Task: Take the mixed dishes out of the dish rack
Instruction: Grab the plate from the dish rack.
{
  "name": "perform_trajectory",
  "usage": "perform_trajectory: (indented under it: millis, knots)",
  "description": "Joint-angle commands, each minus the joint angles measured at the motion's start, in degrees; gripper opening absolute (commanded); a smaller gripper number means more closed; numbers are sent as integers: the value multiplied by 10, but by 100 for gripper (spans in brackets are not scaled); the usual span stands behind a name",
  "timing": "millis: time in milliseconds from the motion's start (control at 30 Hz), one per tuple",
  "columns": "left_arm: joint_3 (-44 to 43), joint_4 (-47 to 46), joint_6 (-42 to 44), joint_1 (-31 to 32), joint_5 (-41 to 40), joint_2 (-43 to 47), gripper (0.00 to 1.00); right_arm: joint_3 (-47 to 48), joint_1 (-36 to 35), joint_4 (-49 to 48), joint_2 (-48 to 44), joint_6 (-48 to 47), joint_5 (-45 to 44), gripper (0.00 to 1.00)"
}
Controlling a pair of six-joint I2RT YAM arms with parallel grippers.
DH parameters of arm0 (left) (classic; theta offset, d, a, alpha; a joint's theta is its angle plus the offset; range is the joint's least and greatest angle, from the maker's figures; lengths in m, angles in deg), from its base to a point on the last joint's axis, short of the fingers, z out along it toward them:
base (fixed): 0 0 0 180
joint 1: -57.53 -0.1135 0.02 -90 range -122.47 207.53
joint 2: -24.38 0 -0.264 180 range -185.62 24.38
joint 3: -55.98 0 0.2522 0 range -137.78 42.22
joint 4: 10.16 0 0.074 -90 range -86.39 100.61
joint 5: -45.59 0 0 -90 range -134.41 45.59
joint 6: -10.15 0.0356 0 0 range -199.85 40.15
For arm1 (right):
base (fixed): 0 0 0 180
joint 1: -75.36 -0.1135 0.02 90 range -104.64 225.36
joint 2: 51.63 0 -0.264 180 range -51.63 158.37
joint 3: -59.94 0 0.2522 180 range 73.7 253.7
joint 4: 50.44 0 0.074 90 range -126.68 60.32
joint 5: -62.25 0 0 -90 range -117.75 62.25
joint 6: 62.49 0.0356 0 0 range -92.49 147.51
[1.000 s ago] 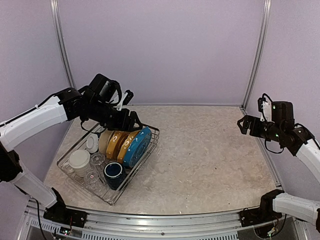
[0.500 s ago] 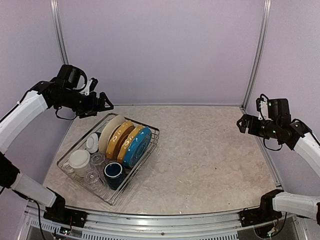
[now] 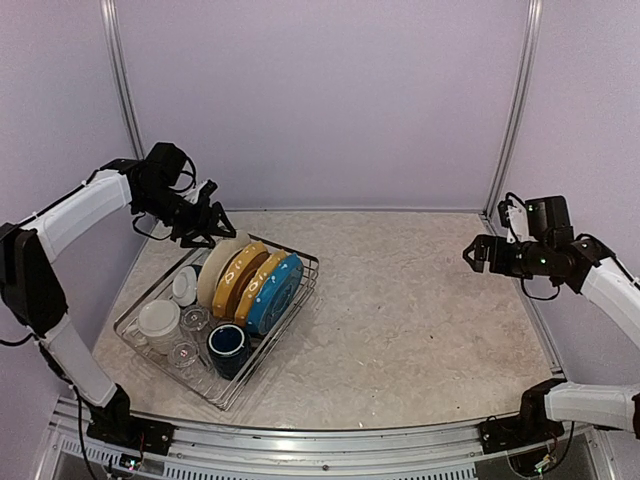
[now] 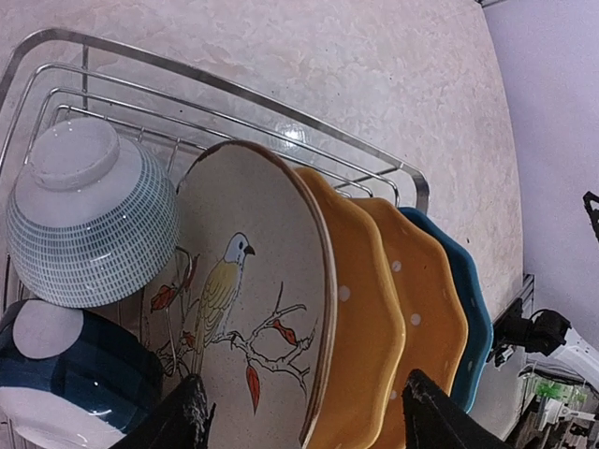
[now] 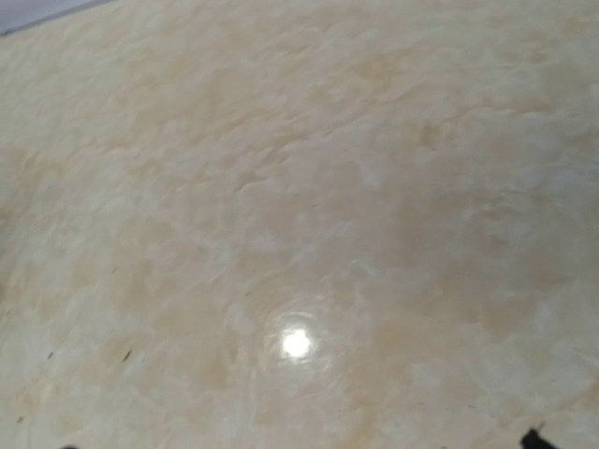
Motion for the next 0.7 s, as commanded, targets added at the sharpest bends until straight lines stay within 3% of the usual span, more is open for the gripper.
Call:
perform_trajectory:
  millis: [0, 500, 667]
  knots:
    - [-24, 18, 21, -4, 43, -31, 59, -17, -5, -26, 3, -36, 68, 100]
    - [-30, 16, 56, -7, 71, -83, 27, -35, -6, -56, -14, -39, 78, 100]
    - [-28, 14, 59, -6, 74, -80, 21, -34, -5, -59, -9, -36, 78, 100]
